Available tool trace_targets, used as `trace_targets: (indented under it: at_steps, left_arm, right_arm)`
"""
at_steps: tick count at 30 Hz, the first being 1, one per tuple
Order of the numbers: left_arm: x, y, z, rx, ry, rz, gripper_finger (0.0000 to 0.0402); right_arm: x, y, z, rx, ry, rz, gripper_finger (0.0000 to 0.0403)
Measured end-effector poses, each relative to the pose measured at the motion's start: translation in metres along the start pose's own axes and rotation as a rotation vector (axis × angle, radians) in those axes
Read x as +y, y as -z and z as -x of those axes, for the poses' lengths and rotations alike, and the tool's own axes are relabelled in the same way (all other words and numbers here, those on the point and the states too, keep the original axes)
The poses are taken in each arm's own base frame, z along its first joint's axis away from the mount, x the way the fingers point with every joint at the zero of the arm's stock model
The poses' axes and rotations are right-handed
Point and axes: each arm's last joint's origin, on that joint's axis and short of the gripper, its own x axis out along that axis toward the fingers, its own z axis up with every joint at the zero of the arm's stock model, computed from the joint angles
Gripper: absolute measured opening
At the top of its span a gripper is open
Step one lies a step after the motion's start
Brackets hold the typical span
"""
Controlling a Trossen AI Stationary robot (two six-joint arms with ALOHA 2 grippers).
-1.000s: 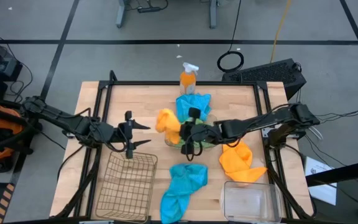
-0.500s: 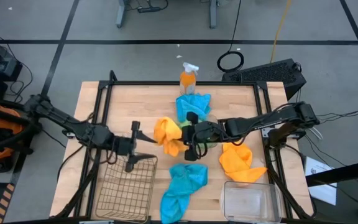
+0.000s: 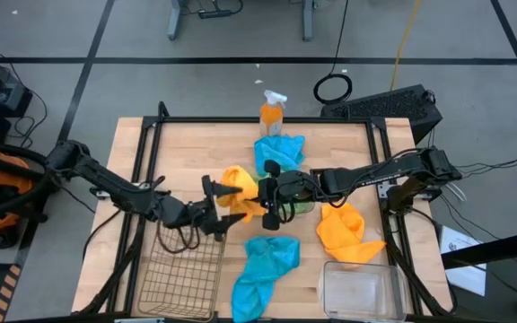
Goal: Sort microfiber towel by color & place in baskets
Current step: Put the left yellow towel into the mesh basket
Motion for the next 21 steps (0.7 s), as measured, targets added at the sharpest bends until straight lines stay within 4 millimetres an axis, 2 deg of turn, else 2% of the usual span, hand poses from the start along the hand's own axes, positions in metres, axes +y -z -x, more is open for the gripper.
trace_targets:
  at_steps: [9,17,21]
  left_arm:
    - [0.003,0.016,-0.009,0.085,0.019,0.071,0.0398]
    - [0.008,0.031,-0.017,0.154,0.032,0.127,0.0398]
    - [0.008,0.033,-0.017,0.168,0.046,0.118,0.0382]
  right_arm:
    - [0.000,-0.001,0.000,-0.011,-0.009,0.006,0.0004]
    - [0.000,-0.004,0.003,-0.030,-0.009,0.007,0.0004]
    - [-0.001,-0.010,0.011,-0.056,-0.012,0.003,0.0004]
